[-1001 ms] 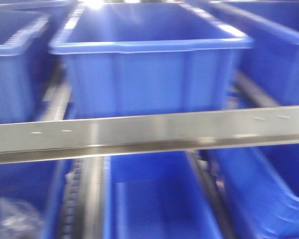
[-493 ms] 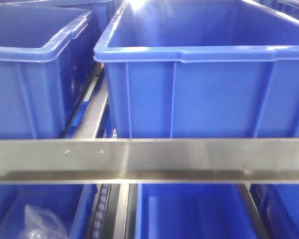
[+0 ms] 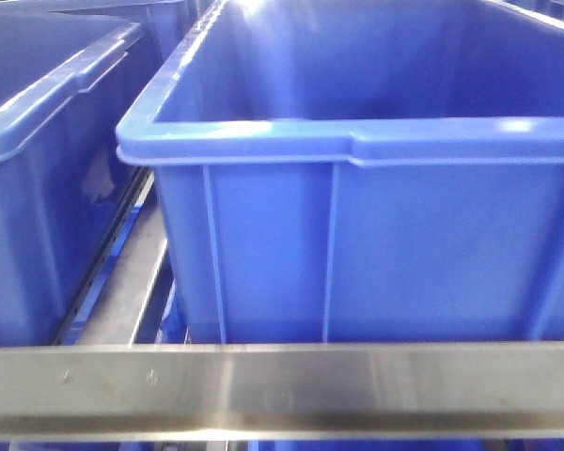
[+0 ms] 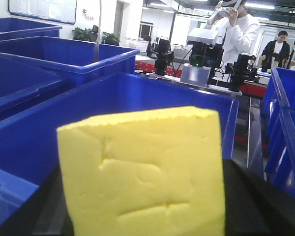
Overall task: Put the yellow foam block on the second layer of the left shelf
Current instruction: 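Turn and drive the base up to the shelf of blue bins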
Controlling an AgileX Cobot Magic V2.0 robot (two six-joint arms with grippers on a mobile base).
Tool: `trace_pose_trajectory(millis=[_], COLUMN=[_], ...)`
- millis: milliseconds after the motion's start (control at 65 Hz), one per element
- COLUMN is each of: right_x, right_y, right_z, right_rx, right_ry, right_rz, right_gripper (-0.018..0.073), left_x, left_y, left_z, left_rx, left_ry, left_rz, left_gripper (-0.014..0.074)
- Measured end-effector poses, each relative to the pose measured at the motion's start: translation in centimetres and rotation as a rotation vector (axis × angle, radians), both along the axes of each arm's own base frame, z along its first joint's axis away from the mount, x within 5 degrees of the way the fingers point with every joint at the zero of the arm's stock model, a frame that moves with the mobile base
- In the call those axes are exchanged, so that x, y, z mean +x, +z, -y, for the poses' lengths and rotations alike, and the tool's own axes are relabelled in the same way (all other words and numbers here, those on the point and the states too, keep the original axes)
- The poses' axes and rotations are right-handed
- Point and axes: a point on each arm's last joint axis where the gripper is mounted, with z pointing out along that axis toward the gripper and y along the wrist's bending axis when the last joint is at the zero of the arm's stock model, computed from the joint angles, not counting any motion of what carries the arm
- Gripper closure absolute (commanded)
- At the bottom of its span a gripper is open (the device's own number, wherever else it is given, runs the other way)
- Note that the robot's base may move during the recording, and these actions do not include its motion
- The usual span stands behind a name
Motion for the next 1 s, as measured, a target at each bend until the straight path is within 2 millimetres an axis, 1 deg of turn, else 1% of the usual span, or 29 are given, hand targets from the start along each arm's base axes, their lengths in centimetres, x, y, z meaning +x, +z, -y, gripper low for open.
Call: trace_pose_trajectory(millis=[1001], right_x=[0.0], right_y=[0.0], right_z=[0.0], right_rx=[0.0], right_ry=[0.0], right_rz=[0.0], right_gripper=[0.0289], left_x=[0.0], left_y=[-0.02], left_z=[0.0], left_rx=[0.0], left_ry=[0.0], left_rz=[-0.002], left_gripper=[0.046])
